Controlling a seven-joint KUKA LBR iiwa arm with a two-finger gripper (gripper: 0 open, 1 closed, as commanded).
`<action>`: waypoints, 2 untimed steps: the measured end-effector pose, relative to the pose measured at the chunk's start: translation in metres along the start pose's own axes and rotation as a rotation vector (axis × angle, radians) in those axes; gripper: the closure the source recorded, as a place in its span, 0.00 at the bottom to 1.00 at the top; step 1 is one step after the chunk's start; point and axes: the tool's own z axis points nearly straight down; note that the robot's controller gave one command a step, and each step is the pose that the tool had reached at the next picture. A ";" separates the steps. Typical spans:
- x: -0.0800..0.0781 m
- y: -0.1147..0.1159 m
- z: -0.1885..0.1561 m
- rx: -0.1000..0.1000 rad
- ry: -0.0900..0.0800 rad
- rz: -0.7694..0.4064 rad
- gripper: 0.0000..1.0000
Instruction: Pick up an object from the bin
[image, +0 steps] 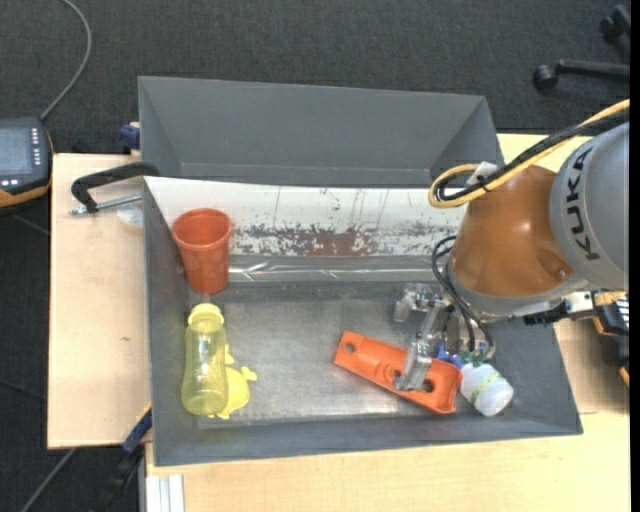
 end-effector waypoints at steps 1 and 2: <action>0.004 -0.011 0.072 0.001 0.007 -0.035 0.00; 0.000 0.001 0.070 -0.002 -0.003 0.170 1.00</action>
Offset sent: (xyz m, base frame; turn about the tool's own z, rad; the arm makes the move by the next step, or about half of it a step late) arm -0.0003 0.0001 -0.0701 0.1709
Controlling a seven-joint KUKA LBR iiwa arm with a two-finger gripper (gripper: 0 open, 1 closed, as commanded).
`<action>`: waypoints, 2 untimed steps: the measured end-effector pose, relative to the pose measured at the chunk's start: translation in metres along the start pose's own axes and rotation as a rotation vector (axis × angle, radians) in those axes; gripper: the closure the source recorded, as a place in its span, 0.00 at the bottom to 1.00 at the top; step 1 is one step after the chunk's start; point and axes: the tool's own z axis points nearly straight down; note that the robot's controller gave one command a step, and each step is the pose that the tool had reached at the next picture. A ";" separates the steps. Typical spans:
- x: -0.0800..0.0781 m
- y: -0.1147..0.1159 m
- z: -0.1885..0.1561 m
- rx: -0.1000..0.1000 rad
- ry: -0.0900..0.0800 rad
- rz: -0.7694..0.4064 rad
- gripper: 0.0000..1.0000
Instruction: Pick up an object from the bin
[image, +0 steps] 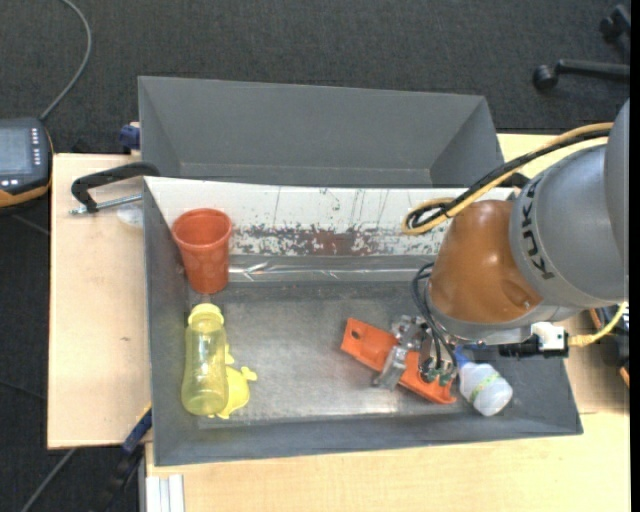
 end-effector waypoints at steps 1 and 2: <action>0.000 0.000 0.000 0.000 0.000 0.000 1.00; 0.001 0.000 -0.003 0.001 0.004 0.000 1.00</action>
Offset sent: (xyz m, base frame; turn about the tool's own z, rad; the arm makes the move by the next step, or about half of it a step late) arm 0.0002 -0.0002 0.0746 0.0000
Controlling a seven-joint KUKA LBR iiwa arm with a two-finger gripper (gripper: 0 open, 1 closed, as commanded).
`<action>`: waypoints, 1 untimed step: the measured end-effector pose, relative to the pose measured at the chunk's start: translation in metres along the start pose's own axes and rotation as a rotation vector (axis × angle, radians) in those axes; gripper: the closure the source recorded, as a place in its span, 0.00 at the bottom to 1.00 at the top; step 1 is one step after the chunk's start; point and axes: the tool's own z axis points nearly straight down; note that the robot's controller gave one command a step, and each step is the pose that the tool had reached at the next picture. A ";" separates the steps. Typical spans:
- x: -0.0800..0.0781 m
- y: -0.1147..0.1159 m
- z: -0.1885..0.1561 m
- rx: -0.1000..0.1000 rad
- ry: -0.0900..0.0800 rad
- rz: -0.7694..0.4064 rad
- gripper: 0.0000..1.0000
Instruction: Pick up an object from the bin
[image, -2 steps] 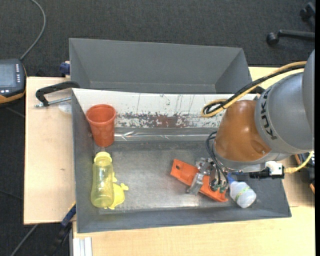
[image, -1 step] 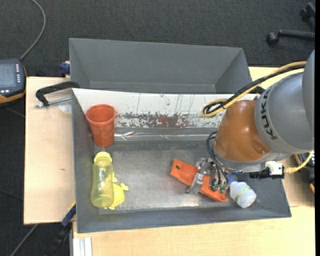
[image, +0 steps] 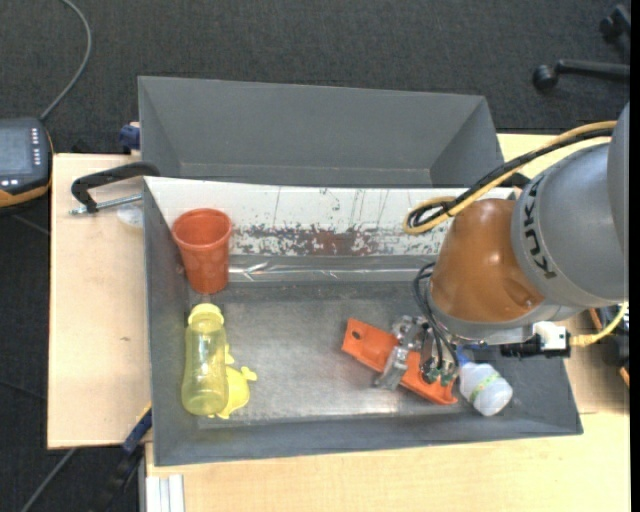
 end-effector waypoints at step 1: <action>0.002 0.000 -0.020 0.001 0.004 0.000 1.00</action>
Offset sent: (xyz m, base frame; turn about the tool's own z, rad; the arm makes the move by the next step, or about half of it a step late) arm -0.0001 0.0000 0.0337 0.0000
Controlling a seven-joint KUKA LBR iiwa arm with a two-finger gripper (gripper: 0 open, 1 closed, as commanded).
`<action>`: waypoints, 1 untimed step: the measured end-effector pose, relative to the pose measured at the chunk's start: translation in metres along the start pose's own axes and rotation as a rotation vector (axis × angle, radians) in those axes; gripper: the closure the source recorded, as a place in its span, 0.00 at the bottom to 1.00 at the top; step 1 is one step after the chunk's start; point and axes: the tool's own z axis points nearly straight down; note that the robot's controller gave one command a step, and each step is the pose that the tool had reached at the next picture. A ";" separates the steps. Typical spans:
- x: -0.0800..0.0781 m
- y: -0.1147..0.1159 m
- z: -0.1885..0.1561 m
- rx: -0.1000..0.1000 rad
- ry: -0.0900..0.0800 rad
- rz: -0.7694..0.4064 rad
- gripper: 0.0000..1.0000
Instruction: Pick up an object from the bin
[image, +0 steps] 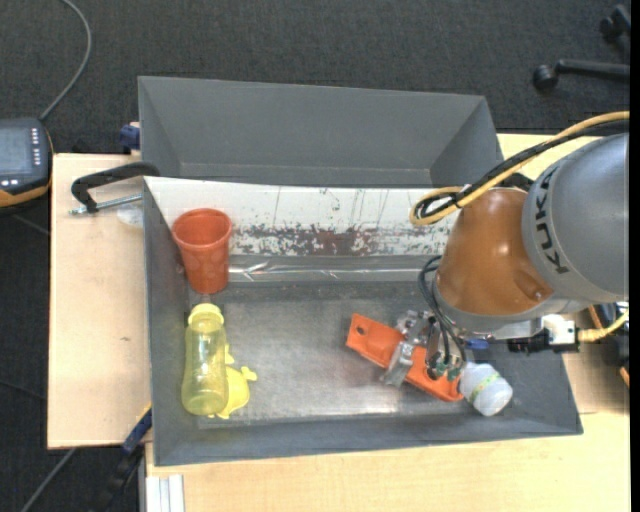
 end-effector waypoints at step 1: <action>-0.002 0.001 -0.021 -0.002 -0.008 0.000 1.00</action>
Offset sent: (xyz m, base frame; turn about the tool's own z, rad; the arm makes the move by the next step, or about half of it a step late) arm 0.0002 0.0000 0.0508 0.0000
